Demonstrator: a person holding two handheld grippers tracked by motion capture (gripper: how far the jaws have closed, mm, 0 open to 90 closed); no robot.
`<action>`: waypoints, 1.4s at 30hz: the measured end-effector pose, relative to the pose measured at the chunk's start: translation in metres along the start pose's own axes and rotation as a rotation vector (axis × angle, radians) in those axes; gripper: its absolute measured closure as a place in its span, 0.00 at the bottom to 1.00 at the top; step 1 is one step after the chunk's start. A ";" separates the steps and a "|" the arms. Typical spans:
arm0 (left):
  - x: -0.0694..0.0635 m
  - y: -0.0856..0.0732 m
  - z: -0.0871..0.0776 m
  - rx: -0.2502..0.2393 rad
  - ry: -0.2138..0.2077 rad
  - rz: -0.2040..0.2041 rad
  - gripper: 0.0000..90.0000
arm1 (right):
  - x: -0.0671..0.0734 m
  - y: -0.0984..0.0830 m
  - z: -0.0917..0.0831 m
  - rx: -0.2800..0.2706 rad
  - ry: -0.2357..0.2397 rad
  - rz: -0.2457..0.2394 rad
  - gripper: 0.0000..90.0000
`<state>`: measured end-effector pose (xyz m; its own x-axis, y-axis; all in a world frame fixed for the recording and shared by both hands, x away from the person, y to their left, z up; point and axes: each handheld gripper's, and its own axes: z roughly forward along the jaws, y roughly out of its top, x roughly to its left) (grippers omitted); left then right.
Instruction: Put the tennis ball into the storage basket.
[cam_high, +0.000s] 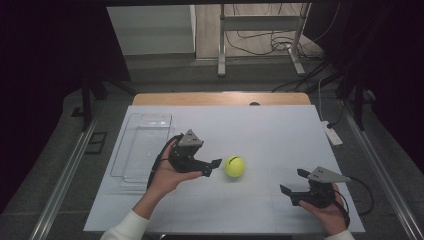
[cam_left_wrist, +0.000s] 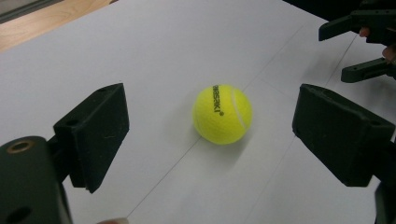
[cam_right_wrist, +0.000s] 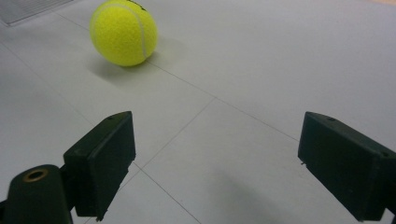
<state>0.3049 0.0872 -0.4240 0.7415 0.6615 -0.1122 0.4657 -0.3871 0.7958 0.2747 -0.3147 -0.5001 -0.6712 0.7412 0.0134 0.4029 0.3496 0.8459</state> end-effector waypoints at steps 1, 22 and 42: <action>0.000 0.001 0.001 -0.001 -0.002 0.001 0.13 | 0.000 0.000 0.000 0.002 -0.003 -0.003 0.13; 0.001 0.008 0.014 0.022 -0.016 0.003 0.13 | 0.000 0.000 0.001 0.006 0.003 0.000 0.13; -0.007 0.019 0.036 0.049 -0.046 0.031 0.13 | 0.001 0.000 0.000 0.005 0.003 0.000 0.13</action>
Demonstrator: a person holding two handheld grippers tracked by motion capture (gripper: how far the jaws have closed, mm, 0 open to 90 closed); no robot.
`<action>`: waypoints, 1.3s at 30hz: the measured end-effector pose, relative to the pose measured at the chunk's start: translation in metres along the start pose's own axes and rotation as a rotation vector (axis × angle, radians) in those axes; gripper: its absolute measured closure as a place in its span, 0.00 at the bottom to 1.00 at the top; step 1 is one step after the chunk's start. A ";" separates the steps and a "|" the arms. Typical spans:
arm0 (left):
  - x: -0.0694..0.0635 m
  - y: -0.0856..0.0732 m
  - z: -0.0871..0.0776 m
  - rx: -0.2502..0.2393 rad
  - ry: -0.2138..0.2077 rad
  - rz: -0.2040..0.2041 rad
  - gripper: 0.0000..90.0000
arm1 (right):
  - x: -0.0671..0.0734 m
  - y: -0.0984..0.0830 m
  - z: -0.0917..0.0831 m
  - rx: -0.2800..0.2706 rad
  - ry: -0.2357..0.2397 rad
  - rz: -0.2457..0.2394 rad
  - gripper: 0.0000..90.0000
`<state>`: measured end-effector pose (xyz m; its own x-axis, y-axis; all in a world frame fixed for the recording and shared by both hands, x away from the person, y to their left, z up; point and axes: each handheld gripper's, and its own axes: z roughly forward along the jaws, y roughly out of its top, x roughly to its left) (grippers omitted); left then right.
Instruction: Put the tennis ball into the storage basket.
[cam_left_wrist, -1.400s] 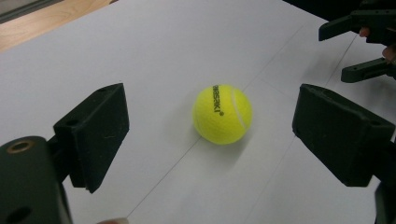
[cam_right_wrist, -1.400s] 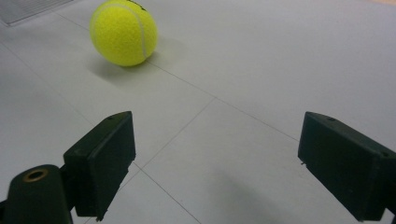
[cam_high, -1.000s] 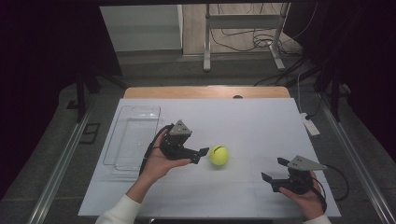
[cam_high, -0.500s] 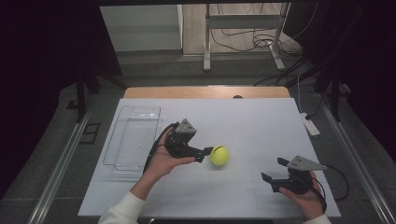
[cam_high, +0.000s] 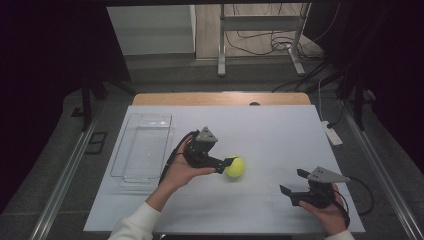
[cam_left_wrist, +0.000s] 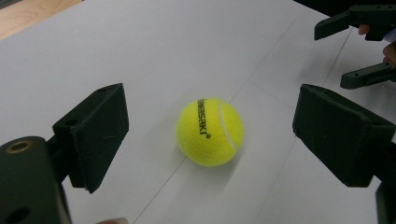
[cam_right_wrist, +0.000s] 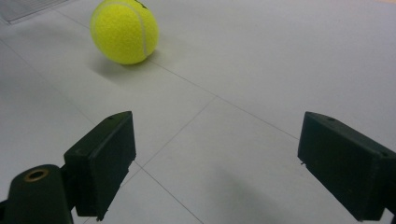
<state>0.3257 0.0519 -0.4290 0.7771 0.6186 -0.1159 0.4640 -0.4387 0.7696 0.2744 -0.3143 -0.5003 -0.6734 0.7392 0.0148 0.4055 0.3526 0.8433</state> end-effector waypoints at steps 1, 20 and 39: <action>0.000 0.000 0.002 0.005 -0.002 0.002 0.13 | 0.000 0.000 0.000 -0.001 0.000 0.000 0.13; 0.002 0.020 0.016 0.021 -0.038 -0.008 0.13 | 0.000 0.000 0.000 -0.001 0.003 -0.001 0.13; 0.004 0.032 0.032 0.050 -0.041 -0.019 0.13 | -0.001 0.000 0.000 0.002 0.003 -0.001 0.13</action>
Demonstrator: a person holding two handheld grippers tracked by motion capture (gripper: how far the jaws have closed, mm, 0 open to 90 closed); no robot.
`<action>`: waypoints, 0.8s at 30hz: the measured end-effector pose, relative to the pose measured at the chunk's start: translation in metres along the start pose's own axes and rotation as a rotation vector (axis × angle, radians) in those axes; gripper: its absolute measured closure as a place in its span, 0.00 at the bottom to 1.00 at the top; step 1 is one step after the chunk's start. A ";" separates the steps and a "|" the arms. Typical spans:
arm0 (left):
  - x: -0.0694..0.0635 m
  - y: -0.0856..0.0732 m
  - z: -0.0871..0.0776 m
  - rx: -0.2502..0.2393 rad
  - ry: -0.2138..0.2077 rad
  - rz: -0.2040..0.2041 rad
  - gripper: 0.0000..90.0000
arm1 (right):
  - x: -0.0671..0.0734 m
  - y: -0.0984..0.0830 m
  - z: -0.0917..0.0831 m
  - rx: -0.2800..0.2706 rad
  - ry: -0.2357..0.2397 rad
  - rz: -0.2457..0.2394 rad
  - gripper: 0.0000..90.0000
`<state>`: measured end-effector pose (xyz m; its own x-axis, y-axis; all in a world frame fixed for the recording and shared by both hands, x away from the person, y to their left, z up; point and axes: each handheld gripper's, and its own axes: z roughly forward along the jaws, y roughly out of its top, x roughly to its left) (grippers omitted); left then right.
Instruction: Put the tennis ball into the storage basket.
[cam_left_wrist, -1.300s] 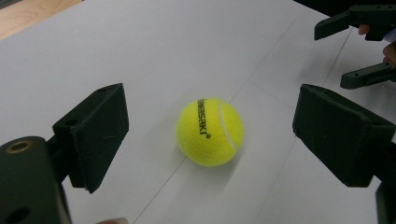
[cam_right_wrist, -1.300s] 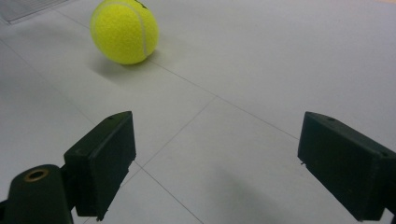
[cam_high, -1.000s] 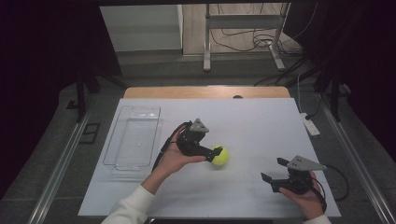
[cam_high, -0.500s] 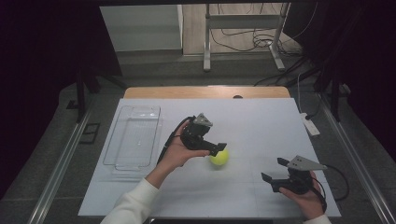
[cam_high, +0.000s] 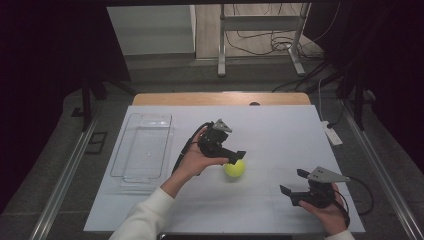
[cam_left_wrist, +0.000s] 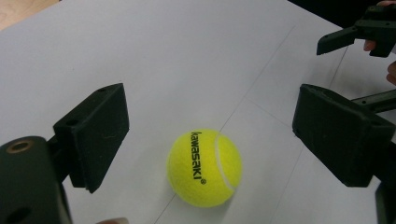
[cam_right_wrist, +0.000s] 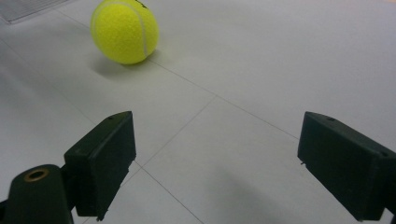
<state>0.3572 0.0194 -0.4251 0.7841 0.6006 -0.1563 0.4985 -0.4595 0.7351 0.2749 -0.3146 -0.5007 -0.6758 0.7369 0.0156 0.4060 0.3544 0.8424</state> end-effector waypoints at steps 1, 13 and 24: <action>0.000 0.000 0.001 0.003 -0.001 0.001 0.13 | 0.000 0.000 0.000 0.001 -0.001 0.000 0.13; 0.000 0.002 0.009 0.022 -0.005 -0.003 0.13 | 0.000 0.000 0.000 0.000 -0.001 0.000 0.13; 0.003 0.001 0.015 0.047 -0.007 -0.008 0.13 | 0.000 0.000 0.000 0.001 0.000 -0.001 0.13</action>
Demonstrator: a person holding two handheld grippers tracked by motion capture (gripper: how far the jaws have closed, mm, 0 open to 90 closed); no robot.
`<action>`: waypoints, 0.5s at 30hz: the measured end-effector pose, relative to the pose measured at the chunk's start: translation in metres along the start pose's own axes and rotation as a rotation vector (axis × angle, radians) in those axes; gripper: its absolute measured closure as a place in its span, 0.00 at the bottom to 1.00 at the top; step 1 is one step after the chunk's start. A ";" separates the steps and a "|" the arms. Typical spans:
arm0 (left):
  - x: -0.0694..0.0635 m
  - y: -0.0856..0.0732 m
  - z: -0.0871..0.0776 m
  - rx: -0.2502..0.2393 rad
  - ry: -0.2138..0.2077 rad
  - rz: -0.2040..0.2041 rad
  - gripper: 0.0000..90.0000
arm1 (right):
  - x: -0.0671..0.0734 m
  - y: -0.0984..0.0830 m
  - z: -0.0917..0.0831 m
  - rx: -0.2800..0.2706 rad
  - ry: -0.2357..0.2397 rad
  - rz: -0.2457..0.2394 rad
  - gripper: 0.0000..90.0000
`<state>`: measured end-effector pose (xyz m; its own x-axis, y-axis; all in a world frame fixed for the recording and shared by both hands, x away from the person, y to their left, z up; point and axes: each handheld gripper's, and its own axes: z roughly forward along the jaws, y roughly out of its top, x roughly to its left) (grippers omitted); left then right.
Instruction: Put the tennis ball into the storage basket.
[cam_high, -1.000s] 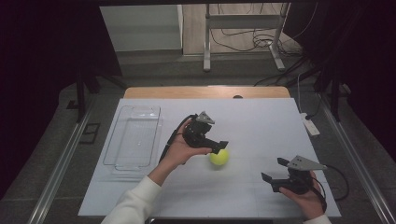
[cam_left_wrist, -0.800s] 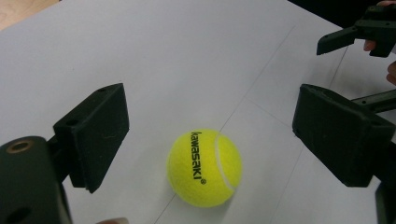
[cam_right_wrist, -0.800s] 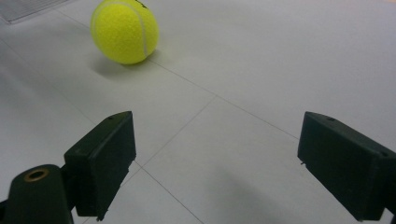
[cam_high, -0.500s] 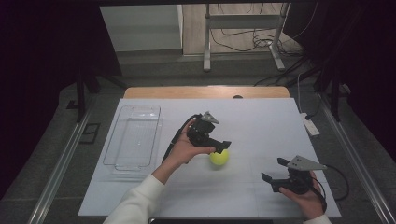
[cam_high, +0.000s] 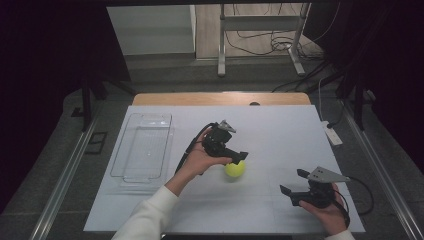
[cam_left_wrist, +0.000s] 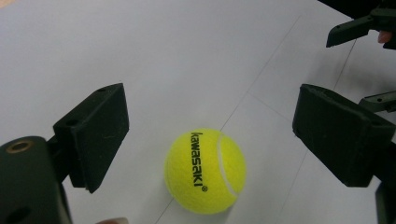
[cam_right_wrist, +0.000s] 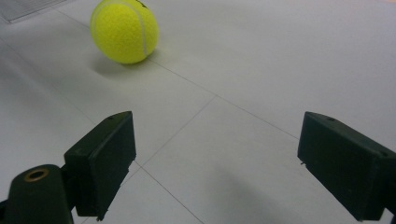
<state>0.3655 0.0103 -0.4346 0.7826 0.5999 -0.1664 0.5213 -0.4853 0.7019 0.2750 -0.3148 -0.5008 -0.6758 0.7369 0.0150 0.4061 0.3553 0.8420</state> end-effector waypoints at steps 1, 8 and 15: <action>0.000 0.000 0.000 0.000 0.000 0.000 0.13 | 0.000 0.000 0.000 0.000 0.000 0.000 0.13; 0.003 -0.002 0.006 0.022 -0.004 -0.006 0.13 | 0.000 0.000 0.000 -0.001 0.000 -0.001 0.13; 0.005 -0.004 0.014 0.056 -0.013 -0.013 0.12 | 0.000 0.000 0.000 0.002 0.002 0.001 0.13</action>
<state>0.3724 0.0063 -0.4485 0.7800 0.5980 -0.1844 0.5491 -0.5126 0.6601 0.2751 -0.3146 -0.5011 -0.6767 0.7361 0.0166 0.4077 0.3559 0.8409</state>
